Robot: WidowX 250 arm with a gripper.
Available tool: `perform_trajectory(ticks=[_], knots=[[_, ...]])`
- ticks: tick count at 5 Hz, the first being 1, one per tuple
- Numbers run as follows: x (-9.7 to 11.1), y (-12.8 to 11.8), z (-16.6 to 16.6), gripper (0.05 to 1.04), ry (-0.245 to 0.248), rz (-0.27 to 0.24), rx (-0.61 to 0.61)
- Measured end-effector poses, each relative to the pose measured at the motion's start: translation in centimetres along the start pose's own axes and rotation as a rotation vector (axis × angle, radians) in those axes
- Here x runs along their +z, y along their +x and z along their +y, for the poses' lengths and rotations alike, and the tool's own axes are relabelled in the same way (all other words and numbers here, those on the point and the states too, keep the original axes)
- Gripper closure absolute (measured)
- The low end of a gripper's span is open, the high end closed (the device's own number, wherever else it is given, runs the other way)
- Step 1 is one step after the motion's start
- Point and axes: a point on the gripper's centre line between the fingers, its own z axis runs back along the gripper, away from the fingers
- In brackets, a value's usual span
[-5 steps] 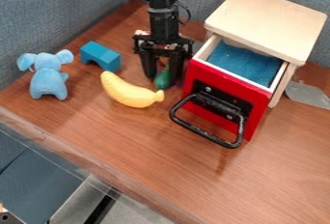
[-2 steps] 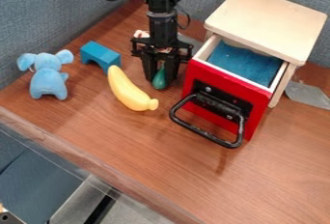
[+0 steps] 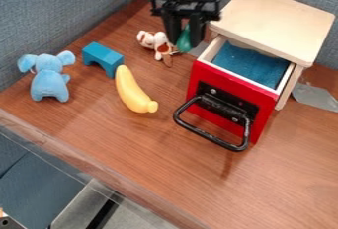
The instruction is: Place the green object inside the drawer
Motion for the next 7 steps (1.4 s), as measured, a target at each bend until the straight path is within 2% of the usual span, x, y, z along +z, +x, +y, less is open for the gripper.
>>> perform_trajectory(ticks=[1,2,3,4,5,6,7], knots=[[2.0,-0.2,-1.7,0.620,-0.022,-0.042,-0.029],[1.6,-1.3,-3.2,0.621,-0.033,-0.004,-0.056],[2.0,-2.1,-5.5,0.621,-0.054,0.001,-0.078],[1.3,-3.1,-7.4,0.621,-0.084,0.031,-0.086],[0.6,-3.6,-7.4,0.620,-0.080,0.085,-0.113],[0.9,-2.6,-6.5,0.621,-0.106,0.032,-0.030],[1.8,-2.2,-6.0,0.620,-0.053,-0.061,0.210]])
